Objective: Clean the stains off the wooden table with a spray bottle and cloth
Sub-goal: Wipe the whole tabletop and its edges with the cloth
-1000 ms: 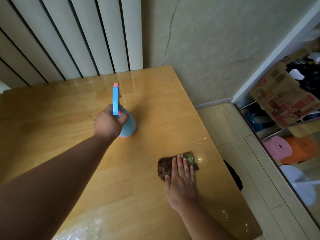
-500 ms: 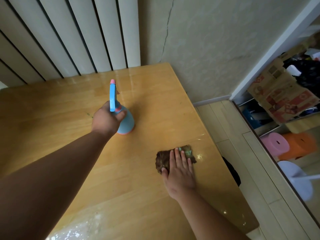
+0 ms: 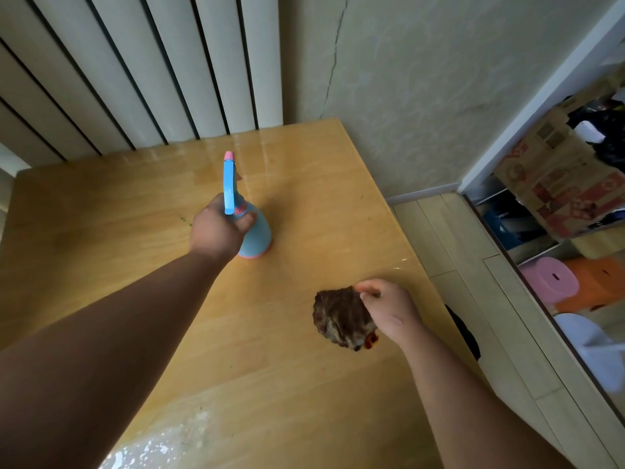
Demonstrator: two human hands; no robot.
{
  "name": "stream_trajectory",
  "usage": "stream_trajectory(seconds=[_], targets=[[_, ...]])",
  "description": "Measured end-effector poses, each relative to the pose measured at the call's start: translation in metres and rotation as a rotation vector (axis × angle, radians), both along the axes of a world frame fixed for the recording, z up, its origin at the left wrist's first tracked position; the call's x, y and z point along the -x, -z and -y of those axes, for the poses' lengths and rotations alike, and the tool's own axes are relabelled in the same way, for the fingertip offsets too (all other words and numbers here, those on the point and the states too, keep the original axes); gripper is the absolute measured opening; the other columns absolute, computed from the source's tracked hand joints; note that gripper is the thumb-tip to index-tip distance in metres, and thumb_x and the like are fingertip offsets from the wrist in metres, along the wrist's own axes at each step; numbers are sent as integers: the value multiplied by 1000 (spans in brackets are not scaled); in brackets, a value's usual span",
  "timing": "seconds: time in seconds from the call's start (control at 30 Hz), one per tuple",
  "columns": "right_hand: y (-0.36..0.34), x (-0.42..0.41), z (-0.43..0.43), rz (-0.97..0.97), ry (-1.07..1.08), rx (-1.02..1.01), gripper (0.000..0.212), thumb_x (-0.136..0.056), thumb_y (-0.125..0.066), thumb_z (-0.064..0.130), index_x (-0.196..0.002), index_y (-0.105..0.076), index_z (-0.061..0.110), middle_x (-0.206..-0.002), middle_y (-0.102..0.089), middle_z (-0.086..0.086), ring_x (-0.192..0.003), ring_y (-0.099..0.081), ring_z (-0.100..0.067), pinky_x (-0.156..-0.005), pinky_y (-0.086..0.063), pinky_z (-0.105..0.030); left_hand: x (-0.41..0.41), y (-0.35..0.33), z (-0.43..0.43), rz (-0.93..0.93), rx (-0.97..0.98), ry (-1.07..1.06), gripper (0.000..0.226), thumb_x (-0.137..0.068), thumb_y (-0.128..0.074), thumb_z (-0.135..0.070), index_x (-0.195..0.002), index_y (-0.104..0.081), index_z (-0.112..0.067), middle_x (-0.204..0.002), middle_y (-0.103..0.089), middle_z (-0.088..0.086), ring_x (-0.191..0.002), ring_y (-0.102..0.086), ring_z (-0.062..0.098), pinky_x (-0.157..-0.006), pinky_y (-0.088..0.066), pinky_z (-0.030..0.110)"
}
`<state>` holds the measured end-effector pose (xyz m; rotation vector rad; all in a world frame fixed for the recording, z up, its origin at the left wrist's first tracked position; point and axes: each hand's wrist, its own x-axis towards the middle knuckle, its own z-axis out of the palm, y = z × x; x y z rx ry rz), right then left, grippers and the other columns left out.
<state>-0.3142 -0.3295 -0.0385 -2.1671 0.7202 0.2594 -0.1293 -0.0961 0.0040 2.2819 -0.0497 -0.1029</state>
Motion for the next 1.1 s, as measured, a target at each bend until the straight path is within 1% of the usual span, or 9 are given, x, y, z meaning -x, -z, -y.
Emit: stream_trajectory(seconds=[0.1, 0.27, 0.4, 0.5, 0.63, 0.7, 0.77, 0.93, 1.1], targets=[[-6, -1, -8, 126, 165, -228, 34, -99, -45, 41, -115, -67, 19, -111, -68, 7, -105, -62, -12, -84, -48, -25, 0, 0, 0, 5, -13, 3, 41, -90, -66, -33, -126, -56, -17, -101, -58, 2, -89, -55, 26, -71, -43, 33], [-13, -4, -20, 233, 565, -1309, 80, -91, -26, 71, -128, -56, 7, -126, -64, -13, -121, -57, -26, -105, -41, -41, -2, 0, 2, -12, -6, -8, 40, -90, -66, -33, -127, -57, -19, -101, -59, 2, -90, -55, 25, -70, -42, 32], [-9, 0, -22, 270, 597, -1477, 88, -87, -25, 76, -132, -52, 6, -134, -58, -15, -128, -51, -28, -109, -37, -43, -3, 1, 2, -12, -13, -8, 41, -90, -66, -34, -127, -56, -19, -102, -60, 2, -90, -56, 26, -70, -43, 32], [-10, -3, -24, 259, 622, -1307, 74, -95, -23, 66, -125, -57, 8, -127, -63, -13, -120, -58, -25, -106, -41, -40, -3, 2, 2, -7, -22, -6, 43, -90, -66, -34, -129, -55, -19, -102, -59, 1, -91, -57, 26, -69, -43, 32], [-5, -4, -32, 68, 322, -146, 30, -99, -46, 40, -114, -63, 20, -114, -67, 1, -95, -61, -11, -82, -52, -28, -2, 2, 2, 2, -21, -3, 42, -90, -66, -33, -128, -56, -19, -102, -59, 1, -89, -56, 25, -68, -42, 32], [4, 0, -40, -29, 59, 327, 34, -93, -50, 48, -116, -61, 25, -115, -64, 6, -100, -58, -13, -83, -53, -31, -2, 2, 2, 9, -29, -2, 42, -90, -66, -34, -127, -56, -18, -101, -59, 1, -89, -56, 25, -69, -43, 32], [14, 4, -51, -118, -90, 558, 49, -87, -50, 61, -121, -58, 27, -123, -57, 6, -114, -51, -19, -94, -46, -36, -2, 2, 2, 14, -39, -1, 42, -90, -66, -34, -127, -56, -18, -100, -59, 1, -89, -57, 26, -69, -44, 33], [16, -1, -51, -79, -117, 622, 29, -98, -44, 37, -111, -65, 22, -116, -61, 2, -104, -52, -22, -82, -42, -32, -2, 1, 1, 11, -39, 7, 43, -91, -66, -34, -129, -55, -18, -101, -58, 1, -88, -55, 24, -68, -41, 32], [-5, -6, -18, -43, 137, 175, 24, -101, -42, 34, -113, -57, 20, -92, -57, 4, -78, -53, -14, -57, -40, -24, -1, 0, 3, 11, -51, -1, 43, -91, -65, -34, -129, -54, -18, -101, -58, 1, -88, -55, 24, -68, -41, 32]])
